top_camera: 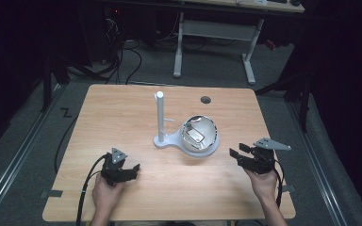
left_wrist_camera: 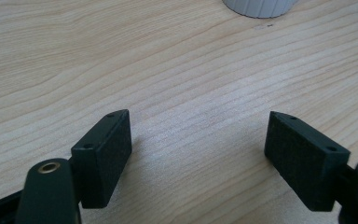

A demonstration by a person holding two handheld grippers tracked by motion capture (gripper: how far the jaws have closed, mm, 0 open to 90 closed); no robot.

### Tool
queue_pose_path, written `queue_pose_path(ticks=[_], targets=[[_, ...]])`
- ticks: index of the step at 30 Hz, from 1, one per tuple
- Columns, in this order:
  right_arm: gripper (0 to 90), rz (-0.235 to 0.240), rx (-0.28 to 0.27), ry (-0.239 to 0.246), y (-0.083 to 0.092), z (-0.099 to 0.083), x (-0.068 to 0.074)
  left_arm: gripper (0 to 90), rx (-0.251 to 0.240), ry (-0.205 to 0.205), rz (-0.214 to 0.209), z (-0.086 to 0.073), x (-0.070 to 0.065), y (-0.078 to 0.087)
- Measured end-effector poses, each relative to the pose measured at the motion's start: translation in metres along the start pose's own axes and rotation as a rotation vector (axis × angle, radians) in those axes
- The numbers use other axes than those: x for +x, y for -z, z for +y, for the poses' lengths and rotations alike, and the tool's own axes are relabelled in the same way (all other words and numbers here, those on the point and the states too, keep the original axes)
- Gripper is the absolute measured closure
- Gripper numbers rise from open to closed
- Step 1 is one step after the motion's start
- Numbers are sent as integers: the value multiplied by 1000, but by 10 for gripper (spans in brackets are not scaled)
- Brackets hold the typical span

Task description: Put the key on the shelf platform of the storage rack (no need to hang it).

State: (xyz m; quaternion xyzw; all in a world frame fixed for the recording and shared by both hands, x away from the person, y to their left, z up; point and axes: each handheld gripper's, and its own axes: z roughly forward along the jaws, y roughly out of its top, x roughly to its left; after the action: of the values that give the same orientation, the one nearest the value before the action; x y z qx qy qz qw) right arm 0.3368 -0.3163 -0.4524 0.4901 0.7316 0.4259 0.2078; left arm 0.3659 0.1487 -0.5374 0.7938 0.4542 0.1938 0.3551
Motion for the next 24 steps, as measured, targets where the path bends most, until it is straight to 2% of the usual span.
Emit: queue_pose_path(ticks=[17, 24], targets=[[486, -41, 57, -28, -26, -38, -3, 234, 0, 0, 0, 0, 0, 0], [486, -59, 77, -29, -31, -47, -5, 234, 0, 0, 0, 0, 0, 0]])
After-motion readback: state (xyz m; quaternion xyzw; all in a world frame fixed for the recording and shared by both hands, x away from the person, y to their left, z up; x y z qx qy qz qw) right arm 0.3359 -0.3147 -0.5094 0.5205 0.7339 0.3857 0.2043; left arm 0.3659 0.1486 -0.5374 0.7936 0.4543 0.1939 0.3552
